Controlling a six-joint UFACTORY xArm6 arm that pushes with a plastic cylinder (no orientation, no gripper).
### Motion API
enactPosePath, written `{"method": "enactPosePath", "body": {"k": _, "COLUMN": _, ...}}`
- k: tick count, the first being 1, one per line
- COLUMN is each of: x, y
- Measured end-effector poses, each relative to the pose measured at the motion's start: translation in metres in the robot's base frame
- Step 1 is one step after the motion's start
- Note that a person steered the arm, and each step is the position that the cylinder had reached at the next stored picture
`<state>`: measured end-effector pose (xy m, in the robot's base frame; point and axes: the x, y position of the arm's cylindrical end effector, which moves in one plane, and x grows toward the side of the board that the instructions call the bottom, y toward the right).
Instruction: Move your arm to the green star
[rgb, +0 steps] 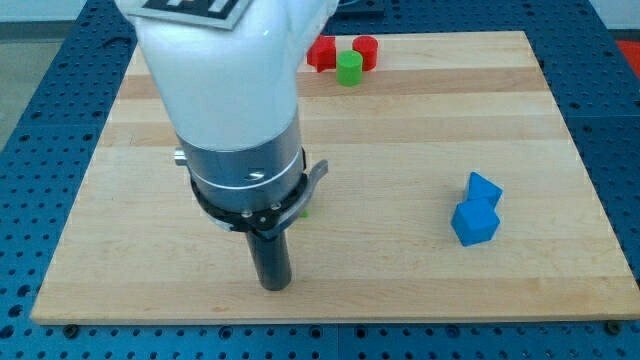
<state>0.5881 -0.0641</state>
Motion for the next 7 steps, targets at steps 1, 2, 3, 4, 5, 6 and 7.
{"method": "enactPosePath", "body": {"k": 1, "x": -0.012, "y": -0.009}}
{"method": "enactPosePath", "body": {"k": 2, "x": -0.023, "y": -0.010}}
{"method": "enactPosePath", "body": {"k": 3, "x": -0.024, "y": -0.010}}
{"method": "enactPosePath", "body": {"k": 4, "x": -0.024, "y": -0.010}}
{"method": "enactPosePath", "body": {"k": 5, "x": -0.025, "y": -0.010}}
{"method": "enactPosePath", "body": {"k": 6, "x": -0.025, "y": -0.010}}
{"method": "enactPosePath", "body": {"k": 7, "x": -0.028, "y": -0.010}}
